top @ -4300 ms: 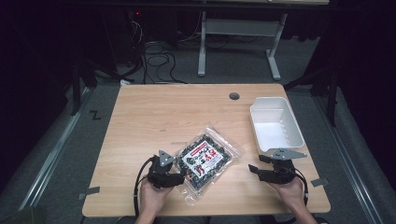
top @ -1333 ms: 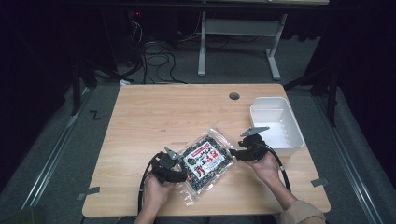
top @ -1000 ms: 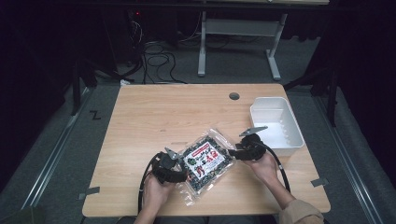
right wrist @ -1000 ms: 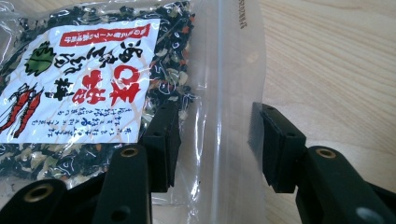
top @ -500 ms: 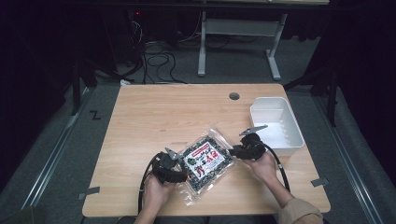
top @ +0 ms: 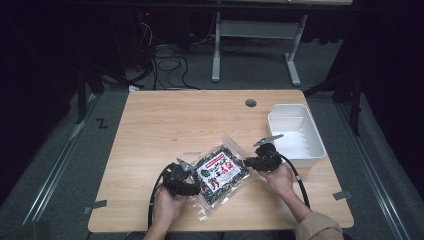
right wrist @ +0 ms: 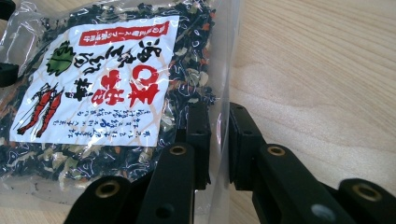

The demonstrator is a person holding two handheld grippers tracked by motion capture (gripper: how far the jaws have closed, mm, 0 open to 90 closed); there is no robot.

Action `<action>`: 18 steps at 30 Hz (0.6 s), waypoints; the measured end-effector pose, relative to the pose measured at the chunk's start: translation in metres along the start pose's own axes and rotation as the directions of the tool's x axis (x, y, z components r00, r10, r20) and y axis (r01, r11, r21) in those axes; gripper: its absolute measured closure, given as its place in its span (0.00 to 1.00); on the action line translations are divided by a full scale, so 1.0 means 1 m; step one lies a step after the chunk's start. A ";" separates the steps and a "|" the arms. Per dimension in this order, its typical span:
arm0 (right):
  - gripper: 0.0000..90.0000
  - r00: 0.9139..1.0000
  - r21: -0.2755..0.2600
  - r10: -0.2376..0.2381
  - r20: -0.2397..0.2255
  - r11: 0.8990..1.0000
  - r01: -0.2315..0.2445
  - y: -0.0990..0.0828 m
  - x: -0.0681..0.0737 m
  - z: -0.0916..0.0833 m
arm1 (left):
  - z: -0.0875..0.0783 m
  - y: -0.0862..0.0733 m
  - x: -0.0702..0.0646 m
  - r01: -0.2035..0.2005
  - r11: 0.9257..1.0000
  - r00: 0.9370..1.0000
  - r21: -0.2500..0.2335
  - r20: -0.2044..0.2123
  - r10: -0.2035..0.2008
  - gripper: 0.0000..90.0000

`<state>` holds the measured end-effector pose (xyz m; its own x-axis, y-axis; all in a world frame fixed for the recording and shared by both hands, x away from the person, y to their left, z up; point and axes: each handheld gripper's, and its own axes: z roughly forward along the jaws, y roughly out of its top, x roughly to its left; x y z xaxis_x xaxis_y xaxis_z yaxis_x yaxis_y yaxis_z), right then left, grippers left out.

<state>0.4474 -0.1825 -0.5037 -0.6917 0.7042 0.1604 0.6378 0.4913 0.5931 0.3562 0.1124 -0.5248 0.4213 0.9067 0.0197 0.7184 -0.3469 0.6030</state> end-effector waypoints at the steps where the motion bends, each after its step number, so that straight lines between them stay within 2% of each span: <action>1: 0.91 1.000 0.000 0.000 0.000 1.000 0.000 0.000 0.000 0.000 | 0.000 0.000 0.000 0.001 1.000 1.000 -0.001 0.001 -0.001 0.22; 3: 0.93 1.000 -0.005 0.002 0.000 1.000 -0.002 0.000 0.001 -0.002 | 0.000 0.000 0.001 0.004 1.000 1.000 -0.001 0.005 -0.004 0.22; 4: 1.00 0.999 -0.022 -0.021 0.034 1.000 0.022 0.001 0.002 -0.006 | 0.000 0.000 0.001 0.003 1.000 1.000 -0.003 0.004 -0.003 0.22; 8: 1.00 0.999 -0.031 -0.023 0.022 0.999 0.023 0.002 0.000 -0.011 | 0.001 0.000 0.001 0.001 1.000 1.000 0.001 0.012 -0.001 0.22; 10: 1.00 0.999 -0.032 -0.042 0.035 0.999 0.043 0.002 0.003 -0.011 | 0.001 0.000 0.000 0.001 1.000 1.000 0.001 0.010 -0.001 0.22; 18: 0.99 1.000 -0.002 -0.007 0.020 1.000 0.007 0.001 -0.002 -0.005 | 0.000 -0.001 0.001 0.005 1.000 1.000 -0.002 0.011 -0.005 0.22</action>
<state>0.4474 -0.1860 -0.4991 -0.6892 0.7108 0.1410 0.6323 0.4948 0.5961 0.3562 0.1130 -0.5252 0.4241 0.9056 0.0077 0.7193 -0.3420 0.6046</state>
